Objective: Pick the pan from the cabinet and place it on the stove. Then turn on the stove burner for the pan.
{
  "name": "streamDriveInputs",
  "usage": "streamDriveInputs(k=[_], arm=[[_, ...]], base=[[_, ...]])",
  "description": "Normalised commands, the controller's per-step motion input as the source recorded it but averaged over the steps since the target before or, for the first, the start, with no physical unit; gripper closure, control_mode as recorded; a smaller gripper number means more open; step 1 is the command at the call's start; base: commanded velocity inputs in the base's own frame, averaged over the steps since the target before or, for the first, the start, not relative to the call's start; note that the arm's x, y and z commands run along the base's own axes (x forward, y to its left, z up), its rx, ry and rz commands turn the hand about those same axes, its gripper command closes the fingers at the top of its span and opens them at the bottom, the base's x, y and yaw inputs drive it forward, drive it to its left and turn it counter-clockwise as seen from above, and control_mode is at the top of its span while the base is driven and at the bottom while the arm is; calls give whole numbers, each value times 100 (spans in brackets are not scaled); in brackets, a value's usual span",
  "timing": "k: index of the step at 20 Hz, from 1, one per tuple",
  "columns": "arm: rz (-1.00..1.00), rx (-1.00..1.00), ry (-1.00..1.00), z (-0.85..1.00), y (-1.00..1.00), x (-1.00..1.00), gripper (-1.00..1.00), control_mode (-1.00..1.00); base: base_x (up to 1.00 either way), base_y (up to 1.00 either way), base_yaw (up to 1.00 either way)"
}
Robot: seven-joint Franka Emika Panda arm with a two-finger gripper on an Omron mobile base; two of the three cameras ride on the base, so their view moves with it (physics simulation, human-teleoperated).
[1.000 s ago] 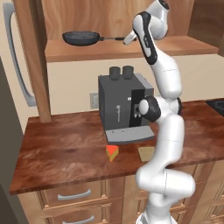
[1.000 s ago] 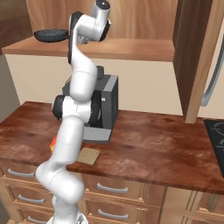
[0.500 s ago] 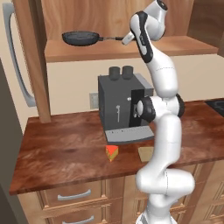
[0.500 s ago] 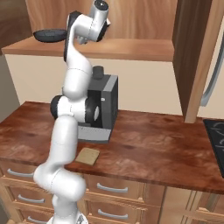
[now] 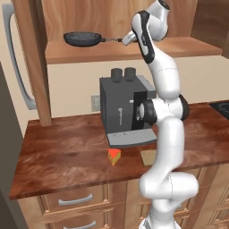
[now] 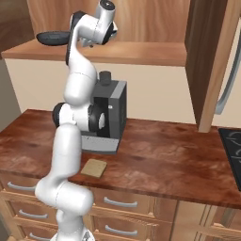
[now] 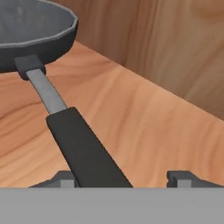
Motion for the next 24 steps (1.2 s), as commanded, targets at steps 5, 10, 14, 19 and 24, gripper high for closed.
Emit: streamDriveInputs(k=[5, 10, 14, 19, 24], arm=[[2, -1, 22, -7, 0, -15, -100, -100], [1, -2, 15, -11, 15, -6, 100, -100], [0, 1, 1, -13, 1, -50, 100, -100], [-1, 1, -6, -14, 0, -90, 100, -100], [-3, 0, -14, -18, 0, -100, 100, -100]], base=[[0, 0, 0], [0, 0, 0], [0, 0, 0], [0, 0, 0], [0, 0, 0]])
